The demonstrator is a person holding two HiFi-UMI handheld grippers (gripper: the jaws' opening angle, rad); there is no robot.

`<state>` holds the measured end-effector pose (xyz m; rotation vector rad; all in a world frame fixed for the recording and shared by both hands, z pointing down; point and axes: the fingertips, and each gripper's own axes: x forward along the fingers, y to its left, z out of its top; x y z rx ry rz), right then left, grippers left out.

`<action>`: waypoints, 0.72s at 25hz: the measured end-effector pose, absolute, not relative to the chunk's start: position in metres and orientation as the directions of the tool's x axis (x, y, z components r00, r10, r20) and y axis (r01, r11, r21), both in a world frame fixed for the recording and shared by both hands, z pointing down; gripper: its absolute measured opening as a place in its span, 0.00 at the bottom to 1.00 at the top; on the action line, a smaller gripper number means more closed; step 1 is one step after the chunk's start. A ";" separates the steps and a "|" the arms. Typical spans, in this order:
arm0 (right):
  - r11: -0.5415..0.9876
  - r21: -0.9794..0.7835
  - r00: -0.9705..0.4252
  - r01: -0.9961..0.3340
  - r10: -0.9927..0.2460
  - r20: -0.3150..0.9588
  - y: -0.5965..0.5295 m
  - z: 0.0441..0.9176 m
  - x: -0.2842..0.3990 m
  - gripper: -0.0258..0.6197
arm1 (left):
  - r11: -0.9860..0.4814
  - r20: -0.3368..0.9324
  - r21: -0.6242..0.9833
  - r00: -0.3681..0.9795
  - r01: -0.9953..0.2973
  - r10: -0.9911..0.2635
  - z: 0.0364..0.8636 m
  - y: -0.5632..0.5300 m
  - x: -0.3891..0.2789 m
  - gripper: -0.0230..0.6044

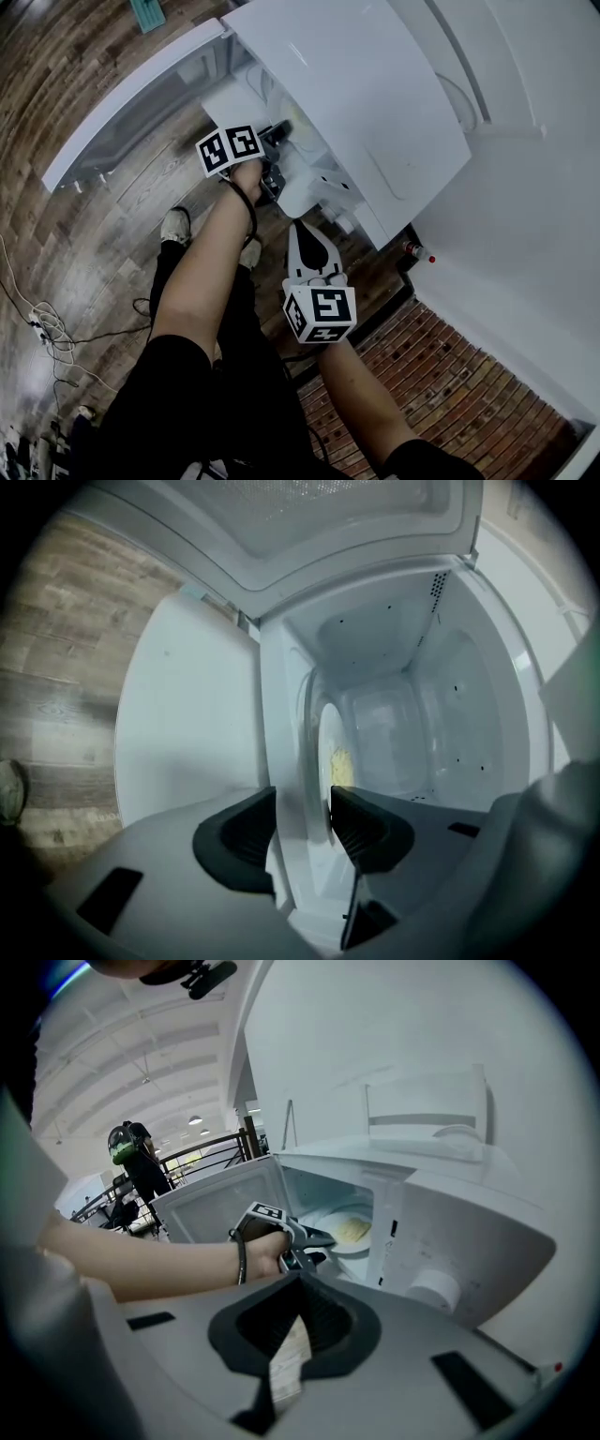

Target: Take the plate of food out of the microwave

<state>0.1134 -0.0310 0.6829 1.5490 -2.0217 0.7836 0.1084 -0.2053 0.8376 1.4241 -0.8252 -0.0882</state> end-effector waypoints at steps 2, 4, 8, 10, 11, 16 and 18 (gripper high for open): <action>0.199 -0.160 -0.254 -0.967 -0.695 0.673 -0.032 0.685 0.111 0.06 | 0.180 0.432 0.898 0.734 -0.401 -0.523 0.833 -0.205 0.107 0.28; 0.197 -0.163 -0.255 -0.967 -0.692 0.675 -0.034 0.686 0.110 0.06 | 0.165 0.416 0.906 0.743 -0.391 -0.524 0.827 -0.203 0.106 0.20; 0.193 -0.168 -0.255 -0.967 -0.689 0.678 -0.037 0.688 0.107 0.06 | 0.176 0.387 0.921 0.755 -0.348 -0.529 0.822 -0.198 0.103 0.08; 0.190 -0.170 -0.255 -0.967 -0.690 0.678 -0.040 0.687 0.106 0.06 | 0.202 0.372 0.928 0.760 -0.313 -0.533 0.823 -0.195 0.101 0.07; 0.189 -0.171 -0.255 -0.967 -0.690 0.677 -0.041 0.687 0.105 0.06 | 0.213 0.363 0.932 0.762 -0.293 -0.536 0.824 -0.193 0.099 0.07; 0.187 -0.172 -0.254 -0.967 -0.700 0.668 -0.051 0.683 0.098 0.06 | 0.230 0.341 0.939 0.762 -0.254 -0.551 0.822 -0.185 0.084 0.06; 0.187 -0.169 -0.252 -0.968 -0.707 0.661 -0.055 0.682 0.094 0.06 | 0.224 0.335 0.942 0.761 -0.252 -0.555 0.819 -0.181 0.075 0.06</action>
